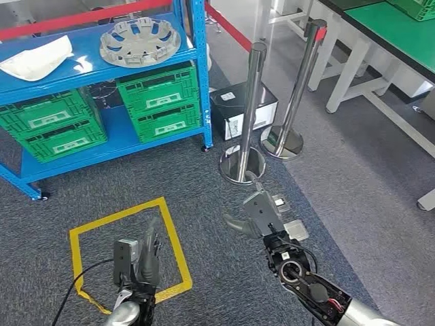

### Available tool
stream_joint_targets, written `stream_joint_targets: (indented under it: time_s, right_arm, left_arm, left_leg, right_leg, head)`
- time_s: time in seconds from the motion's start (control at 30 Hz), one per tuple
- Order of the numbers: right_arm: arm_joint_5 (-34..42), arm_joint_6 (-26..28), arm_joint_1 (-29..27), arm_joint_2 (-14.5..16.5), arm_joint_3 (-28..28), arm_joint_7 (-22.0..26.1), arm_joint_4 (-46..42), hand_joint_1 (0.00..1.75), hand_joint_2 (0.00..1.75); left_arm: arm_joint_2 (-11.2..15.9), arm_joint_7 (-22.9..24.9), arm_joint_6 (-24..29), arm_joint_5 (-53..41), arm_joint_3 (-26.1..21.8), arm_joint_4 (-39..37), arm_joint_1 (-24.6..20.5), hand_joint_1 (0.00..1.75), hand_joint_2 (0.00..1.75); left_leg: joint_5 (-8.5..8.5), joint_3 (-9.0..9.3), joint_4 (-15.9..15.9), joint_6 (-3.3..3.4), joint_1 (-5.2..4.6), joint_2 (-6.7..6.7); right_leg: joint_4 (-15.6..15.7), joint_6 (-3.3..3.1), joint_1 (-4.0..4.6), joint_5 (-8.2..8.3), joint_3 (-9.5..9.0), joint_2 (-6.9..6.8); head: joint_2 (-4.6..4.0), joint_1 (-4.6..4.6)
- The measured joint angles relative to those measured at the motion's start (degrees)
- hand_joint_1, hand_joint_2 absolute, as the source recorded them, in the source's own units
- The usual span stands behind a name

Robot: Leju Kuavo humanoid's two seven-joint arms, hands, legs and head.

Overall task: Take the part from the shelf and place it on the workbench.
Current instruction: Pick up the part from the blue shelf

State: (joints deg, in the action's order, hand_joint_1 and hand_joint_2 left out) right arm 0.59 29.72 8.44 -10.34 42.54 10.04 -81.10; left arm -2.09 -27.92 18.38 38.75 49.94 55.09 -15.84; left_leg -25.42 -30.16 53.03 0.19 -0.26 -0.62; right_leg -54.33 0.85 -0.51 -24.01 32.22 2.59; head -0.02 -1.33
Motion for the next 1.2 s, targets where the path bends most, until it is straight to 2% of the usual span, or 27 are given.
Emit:
stream_joint_targets:
  time_s: [0.23,0.63,0.93,1.2]
  right_arm:
    - [-0.6,1.6,-0.5,0.0,-0.1,-0.1,-2.0,0.00,1.75]
    - [-2.7,1.7,-0.8,0.0,-0.5,-1.7,-6.1,0.00,1.75]
    - [-3.5,2.1,-0.8,-0.4,-1.6,-2.0,-7.2,0.00,1.75]
    - [-3.5,2.0,-0.8,-0.6,-2.5,-1.8,-7.6,0.00,1.75]
  left_arm:
    - [1.0,-2.6,6.0,-1.7,-0.4,1.8,0.0,0.00,0.00]
    - [2.5,-4.3,12.0,-2.0,-4.4,2.3,-0.9,0.00,0.00]
    - [2.9,-4.3,11.4,-2.5,-5.7,3.0,-1.3,0.00,0.00]
    - [3.2,-3.7,13.0,-5.2,-5.9,5.5,-1.2,0.00,0.00]
  left_leg:
    - [0.00,0.00,0.0,0.00,0.00,0.00]
    - [0.00,0.01,0.0,0.00,0.00,0.01]
    - [0.00,0.00,0.0,0.00,0.00,0.01]
    - [0.00,0.00,0.0,0.00,0.00,0.01]
  right_leg:
    - [0.0,0.00,0.00,0.00,0.01,0.00]
    - [0.0,0.00,0.00,0.00,0.01,0.01]
    - [0.0,0.00,0.00,0.00,0.01,0.01]
    - [0.0,0.00,0.00,0.00,0.01,0.01]
  head:
    - [0.00,-0.01]
    - [0.00,0.01]
    - [0.01,-0.02]
    - [0.01,-0.01]
